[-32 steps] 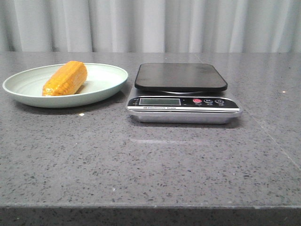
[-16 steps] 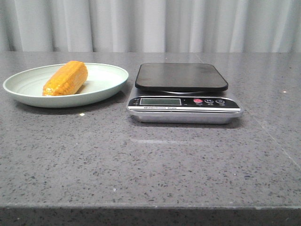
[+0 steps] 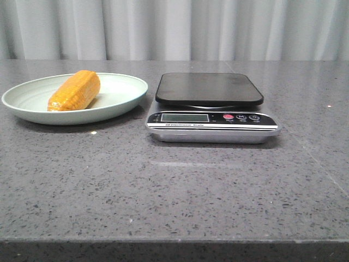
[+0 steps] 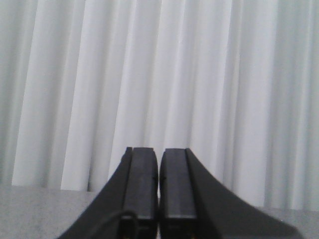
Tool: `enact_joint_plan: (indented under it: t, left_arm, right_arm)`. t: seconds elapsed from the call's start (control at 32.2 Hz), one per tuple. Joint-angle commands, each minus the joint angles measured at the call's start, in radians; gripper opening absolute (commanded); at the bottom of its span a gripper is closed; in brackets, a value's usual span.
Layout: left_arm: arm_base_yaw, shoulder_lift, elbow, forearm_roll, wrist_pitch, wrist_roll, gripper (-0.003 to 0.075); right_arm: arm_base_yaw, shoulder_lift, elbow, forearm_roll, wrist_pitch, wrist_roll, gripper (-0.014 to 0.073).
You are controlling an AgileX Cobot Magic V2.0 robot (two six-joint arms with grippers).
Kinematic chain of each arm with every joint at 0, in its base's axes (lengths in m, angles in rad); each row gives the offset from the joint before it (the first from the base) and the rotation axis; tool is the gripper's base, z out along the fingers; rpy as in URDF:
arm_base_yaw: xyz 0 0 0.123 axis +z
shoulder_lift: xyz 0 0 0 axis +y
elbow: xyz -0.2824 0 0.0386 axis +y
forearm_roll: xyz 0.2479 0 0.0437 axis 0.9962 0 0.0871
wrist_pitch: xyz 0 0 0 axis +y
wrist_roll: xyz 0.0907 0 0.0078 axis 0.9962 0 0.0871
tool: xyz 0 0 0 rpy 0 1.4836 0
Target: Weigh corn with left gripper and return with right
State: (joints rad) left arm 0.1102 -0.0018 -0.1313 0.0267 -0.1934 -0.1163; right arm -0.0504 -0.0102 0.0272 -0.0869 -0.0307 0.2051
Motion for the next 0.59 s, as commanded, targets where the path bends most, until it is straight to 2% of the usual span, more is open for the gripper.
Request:
enact_joint_plan:
  t: [0.0,0.28,0.43,0.56]
  left_arm:
    - [-0.007,0.073,-0.160,0.037,0.089,-0.011,0.0134]
    - [-0.165,0.262,-0.402,0.009,0.532,-0.011,0.0134]
    - [-0.211,0.311,-0.395,0.016,0.569,-0.011,0.0134]
    - [-0.210,0.340,-0.390,-0.003,0.569,-0.013,0.0135]
  right_arm:
    - [0.000,-0.017,-0.007,0.002,-0.080,-0.005,0.0142]
    - [0.000,-0.017,-0.007,0.002,-0.080,-0.005,0.0142]
    - [0.000,-0.017,-0.007,0.002,-0.080,-0.005,0.0142]
    - [0.000,-0.017,-0.007,0.002,-0.080,-0.005,0.0142]
